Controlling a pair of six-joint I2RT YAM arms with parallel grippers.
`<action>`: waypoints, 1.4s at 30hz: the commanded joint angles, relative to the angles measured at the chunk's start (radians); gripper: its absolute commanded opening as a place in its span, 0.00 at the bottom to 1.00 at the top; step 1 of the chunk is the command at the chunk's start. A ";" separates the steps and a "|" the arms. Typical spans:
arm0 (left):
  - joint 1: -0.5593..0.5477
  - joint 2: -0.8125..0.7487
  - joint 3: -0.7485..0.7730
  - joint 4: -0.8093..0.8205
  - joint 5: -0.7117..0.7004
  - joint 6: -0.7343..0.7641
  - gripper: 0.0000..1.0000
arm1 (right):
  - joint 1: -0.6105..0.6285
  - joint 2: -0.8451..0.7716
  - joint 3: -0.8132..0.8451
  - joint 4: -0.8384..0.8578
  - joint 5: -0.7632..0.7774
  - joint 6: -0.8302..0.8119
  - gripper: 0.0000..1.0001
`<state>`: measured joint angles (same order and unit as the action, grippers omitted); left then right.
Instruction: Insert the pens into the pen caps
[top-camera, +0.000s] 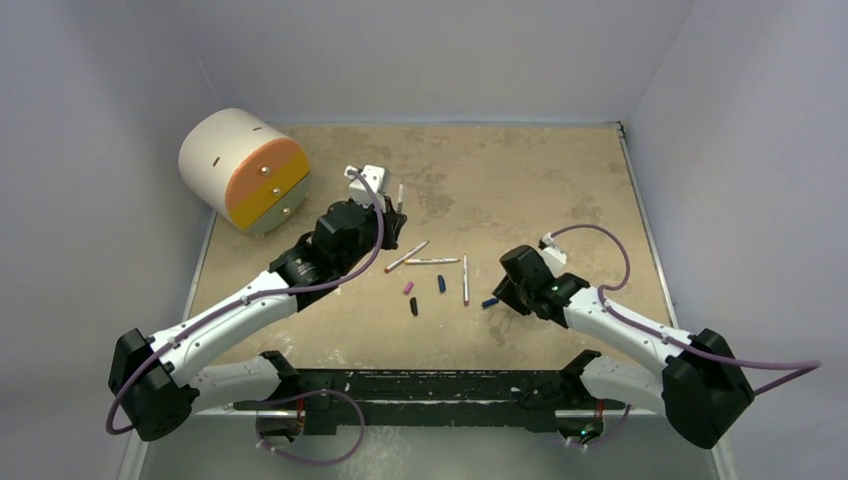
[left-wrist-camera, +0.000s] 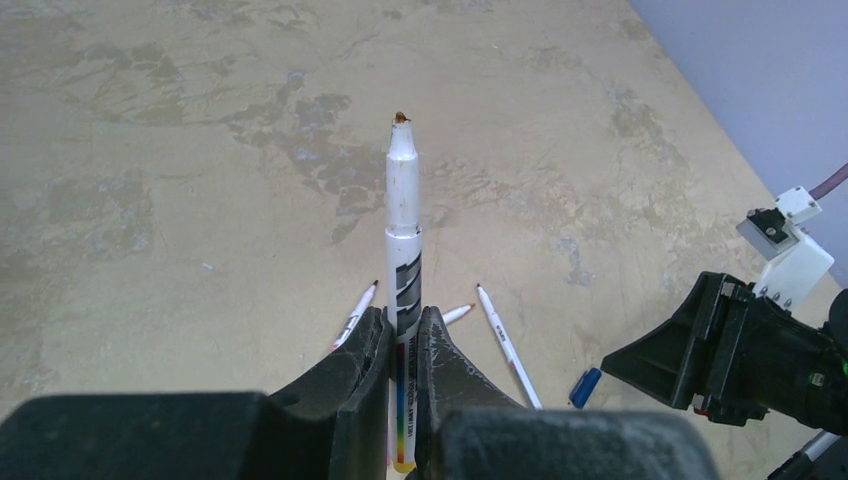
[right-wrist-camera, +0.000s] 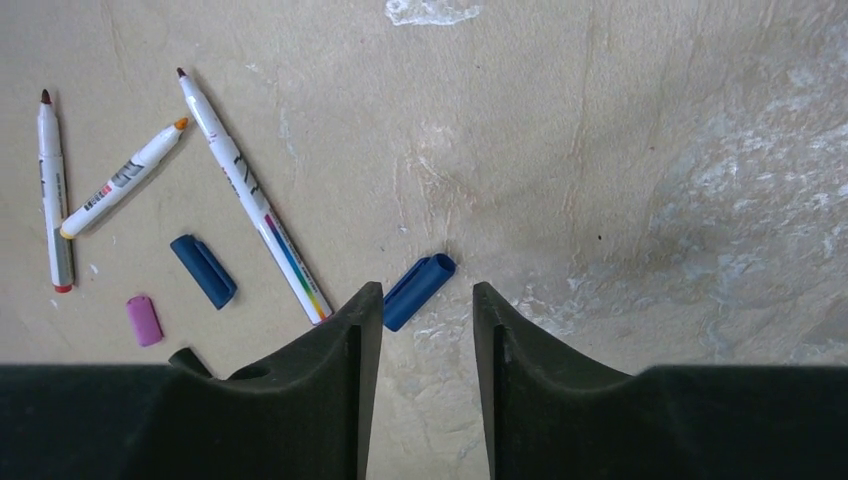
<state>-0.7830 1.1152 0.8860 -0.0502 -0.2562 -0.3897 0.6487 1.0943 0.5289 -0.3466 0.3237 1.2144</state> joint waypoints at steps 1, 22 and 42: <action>-0.002 -0.068 -0.028 0.032 -0.036 0.027 0.00 | 0.002 0.011 0.062 -0.014 0.022 -0.032 0.38; -0.002 -0.091 -0.061 0.045 -0.018 0.047 0.00 | 0.004 0.021 0.074 0.173 -0.167 -0.593 0.86; -0.002 -0.075 -0.063 0.033 -0.017 0.046 0.00 | 0.006 0.151 0.047 0.202 -0.178 -0.558 0.81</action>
<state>-0.7830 1.0431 0.8200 -0.0475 -0.2798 -0.3553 0.6491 1.2510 0.5915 -0.1692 0.1566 0.6487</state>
